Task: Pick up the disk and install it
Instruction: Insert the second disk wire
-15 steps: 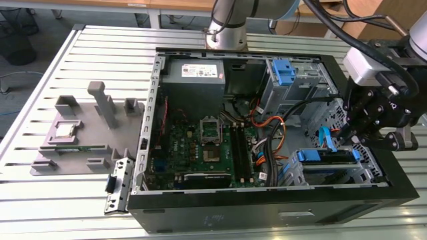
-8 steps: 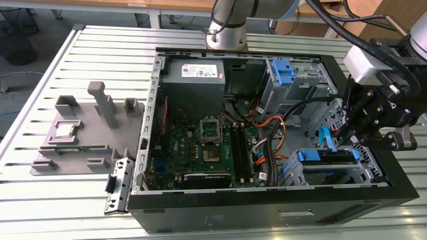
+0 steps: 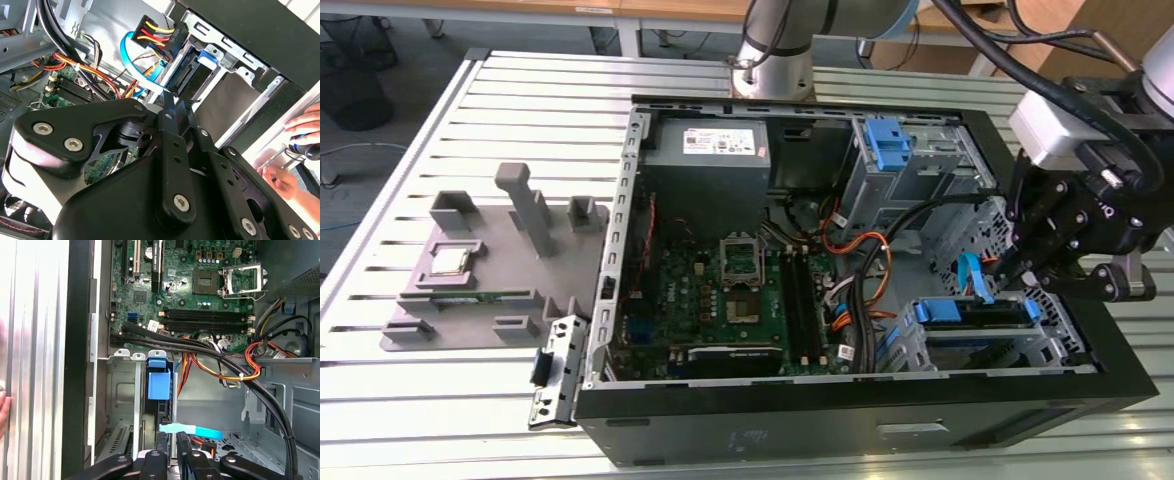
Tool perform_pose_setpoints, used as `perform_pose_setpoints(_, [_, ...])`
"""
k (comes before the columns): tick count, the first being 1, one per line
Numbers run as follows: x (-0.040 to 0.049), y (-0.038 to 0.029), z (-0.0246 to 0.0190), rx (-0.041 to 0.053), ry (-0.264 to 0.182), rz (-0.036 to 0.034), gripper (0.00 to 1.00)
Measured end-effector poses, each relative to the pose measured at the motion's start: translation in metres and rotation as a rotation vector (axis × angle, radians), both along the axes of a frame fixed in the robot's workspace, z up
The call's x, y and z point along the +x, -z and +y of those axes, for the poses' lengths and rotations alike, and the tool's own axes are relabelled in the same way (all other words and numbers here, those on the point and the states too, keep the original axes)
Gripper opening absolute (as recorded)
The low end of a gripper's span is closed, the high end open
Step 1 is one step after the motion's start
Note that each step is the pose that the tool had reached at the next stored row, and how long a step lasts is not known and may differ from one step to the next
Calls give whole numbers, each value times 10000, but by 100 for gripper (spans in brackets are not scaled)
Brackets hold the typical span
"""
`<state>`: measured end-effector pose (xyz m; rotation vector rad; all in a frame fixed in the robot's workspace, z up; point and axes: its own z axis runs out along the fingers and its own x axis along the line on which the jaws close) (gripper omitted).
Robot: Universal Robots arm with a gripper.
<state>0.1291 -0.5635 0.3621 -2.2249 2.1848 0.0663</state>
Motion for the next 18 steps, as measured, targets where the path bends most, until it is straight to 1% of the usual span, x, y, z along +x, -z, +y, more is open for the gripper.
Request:
perform_pose_setpoints(9, [111,2,1,1,-1,3,23])
perform_pose_setpoints(15, [118,2,1,1,-1,3,23])
perform_pose_setpoints(18, [139,2,0,1,1,3,23])
